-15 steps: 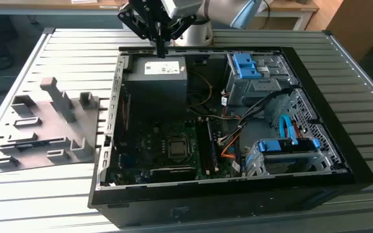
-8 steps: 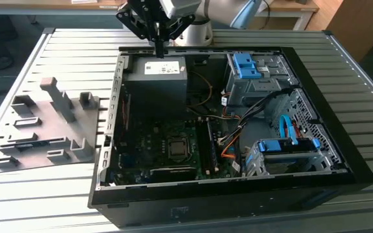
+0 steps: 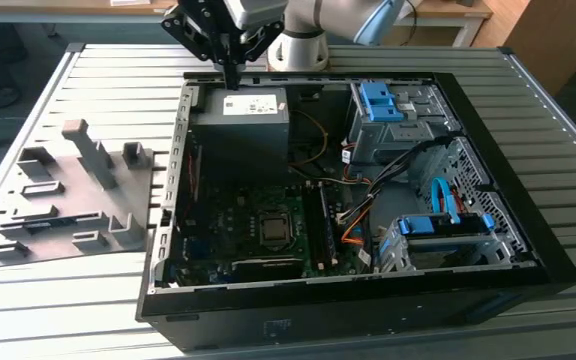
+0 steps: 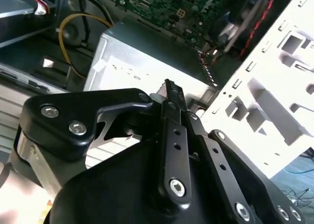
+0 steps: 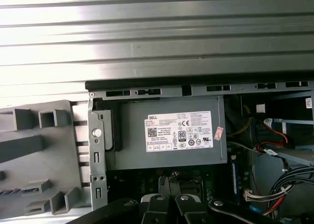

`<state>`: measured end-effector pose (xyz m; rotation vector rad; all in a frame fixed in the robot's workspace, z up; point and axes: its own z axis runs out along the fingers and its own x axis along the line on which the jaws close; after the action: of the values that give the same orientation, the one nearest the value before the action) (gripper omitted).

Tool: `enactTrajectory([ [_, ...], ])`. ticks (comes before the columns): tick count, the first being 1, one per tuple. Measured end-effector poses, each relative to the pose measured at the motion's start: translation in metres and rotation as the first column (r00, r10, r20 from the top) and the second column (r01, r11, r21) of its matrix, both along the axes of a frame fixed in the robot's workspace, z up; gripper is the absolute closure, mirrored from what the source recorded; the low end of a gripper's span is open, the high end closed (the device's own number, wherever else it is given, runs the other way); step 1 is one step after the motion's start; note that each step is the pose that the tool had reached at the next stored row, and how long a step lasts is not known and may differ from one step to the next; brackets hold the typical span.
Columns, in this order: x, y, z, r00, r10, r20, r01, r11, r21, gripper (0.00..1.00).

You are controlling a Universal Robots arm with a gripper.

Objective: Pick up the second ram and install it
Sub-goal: 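Reach for the second ram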

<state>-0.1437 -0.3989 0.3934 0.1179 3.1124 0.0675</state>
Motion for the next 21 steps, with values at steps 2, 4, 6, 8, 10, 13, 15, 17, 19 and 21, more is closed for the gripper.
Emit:
enactTrajectory([
  [2, -0.003, 0.0, -0.0001, 1.0, 0.0, 0.0001, 0.0, 1.0, 0.0001, 0.9],
  [4, -0.006, 0.0, -0.0001, 1.0, 0.0, 0.0, 0.0, 1.0, 0.0001, 0.9],
  [6, -0.009, 0.0, -0.0001, 1.0, 0.0, 0.0001, 0.0, 1.0, 0.0001, 0.9],
  [8, -0.011, 0.0, -0.0001, 1.0, 0.0, 0.0001, 0.0, 1.0, 0.0001, 0.9],
  [10, -0.013, 0.0, -0.0001, 1.0, 0.0, 0.0001, 0.0, 1.0, 0.0001, 0.9],
  [13, -0.019, 0.0, -0.0001, 1.0, 0.0, 0.0002, 0.0, 1.0, 0.0002, 0.9],
  [15, -0.024, 0.0, 0.0, 1.0, 0.0, 0.0002, 0.0, 1.0, 0.0001, 0.9],
  [17, -0.028, 0.0, -0.0001, 1.0, 0.0, 0.0003, 0.0, 1.0, 0.0001, 0.9],
  [19, -0.032, 0.0, 0.0, 1.0, 0.0, 0.0003, 0.0, 1.0, 0.0, 0.9],
  [21, -0.036, 0.0, 0.0, 1.0, 0.0, 0.0003, 0.0, 1.0, 0.0001, 0.9],
])
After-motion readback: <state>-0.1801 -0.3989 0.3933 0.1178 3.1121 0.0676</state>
